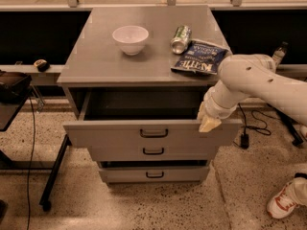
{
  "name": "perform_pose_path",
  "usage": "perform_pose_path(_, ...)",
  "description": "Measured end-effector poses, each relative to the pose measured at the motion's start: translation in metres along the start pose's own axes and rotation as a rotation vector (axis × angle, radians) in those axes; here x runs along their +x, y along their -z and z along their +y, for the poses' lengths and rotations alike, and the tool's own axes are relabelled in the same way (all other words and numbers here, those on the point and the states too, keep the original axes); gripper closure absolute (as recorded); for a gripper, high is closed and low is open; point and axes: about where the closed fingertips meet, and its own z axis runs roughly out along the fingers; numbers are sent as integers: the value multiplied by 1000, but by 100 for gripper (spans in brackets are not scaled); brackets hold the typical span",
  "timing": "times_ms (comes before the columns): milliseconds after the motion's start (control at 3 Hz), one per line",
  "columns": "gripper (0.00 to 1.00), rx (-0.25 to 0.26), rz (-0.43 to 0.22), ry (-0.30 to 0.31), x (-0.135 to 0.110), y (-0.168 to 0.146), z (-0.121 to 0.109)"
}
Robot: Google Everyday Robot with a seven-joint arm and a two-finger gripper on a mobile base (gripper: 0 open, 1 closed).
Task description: Open top drawer
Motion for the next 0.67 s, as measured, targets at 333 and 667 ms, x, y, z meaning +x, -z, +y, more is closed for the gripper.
perform_pose_path(333, 27, 0, 0, 0, 0, 0, 0)
perform_pose_path(667, 4, 0, 0, 0, 0, 0, 0)
